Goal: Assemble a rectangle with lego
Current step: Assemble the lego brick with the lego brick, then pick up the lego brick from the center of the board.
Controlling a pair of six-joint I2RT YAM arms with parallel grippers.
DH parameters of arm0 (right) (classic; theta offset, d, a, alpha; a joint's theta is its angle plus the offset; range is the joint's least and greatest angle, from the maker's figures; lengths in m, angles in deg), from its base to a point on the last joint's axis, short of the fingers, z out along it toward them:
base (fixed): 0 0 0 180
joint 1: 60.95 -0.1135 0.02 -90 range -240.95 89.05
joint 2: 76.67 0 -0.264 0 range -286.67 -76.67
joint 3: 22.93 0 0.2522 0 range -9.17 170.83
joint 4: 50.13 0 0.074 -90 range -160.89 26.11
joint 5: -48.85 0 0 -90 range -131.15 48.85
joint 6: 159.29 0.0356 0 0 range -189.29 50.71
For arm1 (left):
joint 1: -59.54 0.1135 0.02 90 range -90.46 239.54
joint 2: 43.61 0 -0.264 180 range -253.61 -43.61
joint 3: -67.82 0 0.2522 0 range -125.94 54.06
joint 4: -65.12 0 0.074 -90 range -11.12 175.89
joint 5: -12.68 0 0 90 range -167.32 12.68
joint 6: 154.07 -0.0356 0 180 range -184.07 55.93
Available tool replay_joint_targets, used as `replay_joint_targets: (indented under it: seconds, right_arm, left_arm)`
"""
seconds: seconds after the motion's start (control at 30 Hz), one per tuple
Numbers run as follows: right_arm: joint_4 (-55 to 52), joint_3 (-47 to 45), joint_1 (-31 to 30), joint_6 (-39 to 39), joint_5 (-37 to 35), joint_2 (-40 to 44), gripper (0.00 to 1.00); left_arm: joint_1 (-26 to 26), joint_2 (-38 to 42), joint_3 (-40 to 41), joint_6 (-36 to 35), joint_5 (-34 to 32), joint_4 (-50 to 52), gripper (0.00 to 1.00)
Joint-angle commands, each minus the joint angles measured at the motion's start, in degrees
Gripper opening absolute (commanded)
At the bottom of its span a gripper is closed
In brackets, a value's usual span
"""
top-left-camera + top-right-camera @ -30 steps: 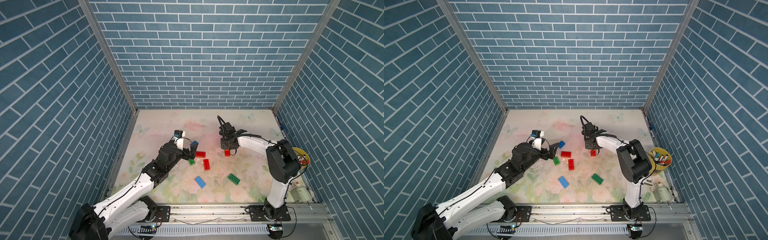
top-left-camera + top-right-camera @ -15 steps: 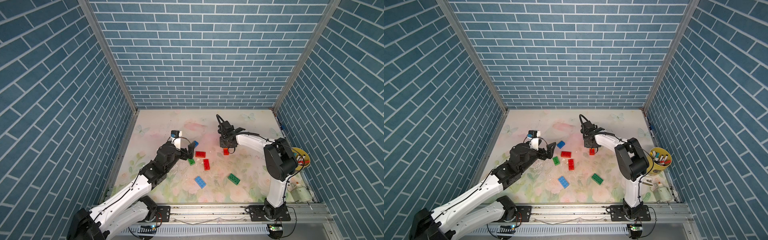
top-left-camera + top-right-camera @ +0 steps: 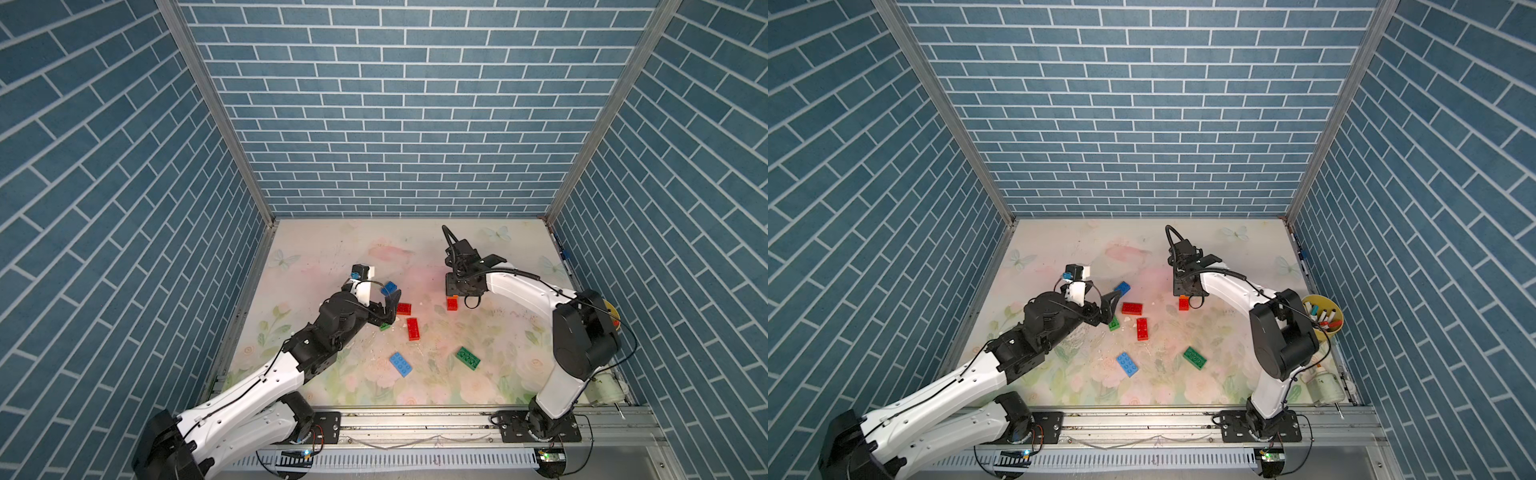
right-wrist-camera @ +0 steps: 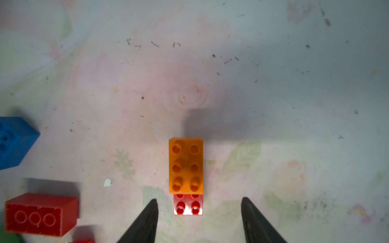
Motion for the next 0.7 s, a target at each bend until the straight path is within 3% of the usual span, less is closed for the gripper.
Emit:
replay_joint_targets:
  seconds: [0.0,0.17,0.27,0.4,0.53,0.67]
  right_arm:
    - [-4.22,-2.61,4.04,2.48,1.07,7.58,0.63]
    - [-8.36,-7.09,12.03,4.65,2.58,16.75,0.64]
    - [-8.95,-10.18,15.16,4.91,4.17,20.80,0.64]
    - [-8.86,-13.79,18.15,5.19,5.94,24.38,0.65]
    - [-8.18,-16.68,20.38,4.84,7.03,27.28,0.66]
    - [-7.04,-19.01,21.63,3.86,7.13,29.89,0.83]
  left_arm:
    - [-5.71,-4.40,-2.61,-3.29,-2.57,-0.36,1.00]
    - [-18.60,-18.36,-9.20,-7.91,-7.84,2.11,0.98]
    - [-23.74,-27.39,-13.97,-12.57,-8.61,4.53,0.98]
    - [-26.06,-39.45,-24.27,-13.00,-6.00,12.64,0.96]
    - [-27.34,-48.45,-33.25,-8.60,-5.77,19.24,0.96]
    - [-27.79,-54.40,-39.51,-4.83,-2.14,23.65,0.98]
